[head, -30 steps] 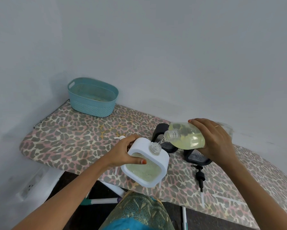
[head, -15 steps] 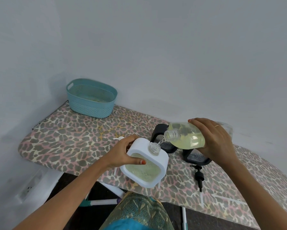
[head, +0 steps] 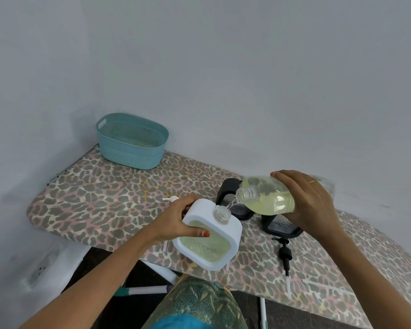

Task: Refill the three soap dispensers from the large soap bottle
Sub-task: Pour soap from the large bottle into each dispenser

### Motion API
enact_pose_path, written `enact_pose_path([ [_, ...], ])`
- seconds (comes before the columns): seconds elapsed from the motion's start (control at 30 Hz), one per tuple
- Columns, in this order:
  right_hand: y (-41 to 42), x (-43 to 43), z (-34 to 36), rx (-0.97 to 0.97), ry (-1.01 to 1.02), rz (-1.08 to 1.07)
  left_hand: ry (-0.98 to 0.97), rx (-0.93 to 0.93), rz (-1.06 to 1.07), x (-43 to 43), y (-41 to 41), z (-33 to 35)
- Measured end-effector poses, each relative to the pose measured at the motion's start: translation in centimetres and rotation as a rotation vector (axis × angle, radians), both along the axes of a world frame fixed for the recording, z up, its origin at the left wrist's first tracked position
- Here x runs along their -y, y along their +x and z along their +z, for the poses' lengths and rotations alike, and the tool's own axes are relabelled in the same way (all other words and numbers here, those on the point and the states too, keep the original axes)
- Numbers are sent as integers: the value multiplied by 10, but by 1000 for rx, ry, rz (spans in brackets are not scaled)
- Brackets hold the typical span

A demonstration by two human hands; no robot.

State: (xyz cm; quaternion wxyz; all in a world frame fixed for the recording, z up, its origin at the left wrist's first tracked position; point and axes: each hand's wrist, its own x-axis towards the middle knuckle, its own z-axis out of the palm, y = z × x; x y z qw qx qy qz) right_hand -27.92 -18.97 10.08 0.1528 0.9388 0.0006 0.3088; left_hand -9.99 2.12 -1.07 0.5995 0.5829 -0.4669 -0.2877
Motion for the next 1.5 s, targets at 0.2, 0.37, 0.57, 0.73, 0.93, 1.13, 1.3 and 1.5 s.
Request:
enact_pose_path([
  [0.2, -1, 0, 1, 3, -8, 1, -1, 2, 6, -1, -1, 1],
  [0.37, -1, -1, 2, 7, -9, 2, 11, 4, 7, -2, -2, 1],
  [0.57, -3, -1, 4, 7, -17, 4, 12, 2, 9, -3, -2, 1],
  [0.73, -3, -1, 4, 8, -23, 4, 17, 17, 16, -3, -2, 1],
  [0.93, -5, 0, 4, -5, -17, -9, 11, 0, 1, -3, -4, 2],
  [1.13, -5, 0, 4, -5, -22, -9, 14, -5, 4, -3, -4, 1],
  [1.3, -6, 0, 3, -2, -23, -15, 16, -5, 7, -2, -5, -1],
  [1.5, -8, 0, 2, -8, -20, -15, 5, -10, 1, -1, -6, 2],
])
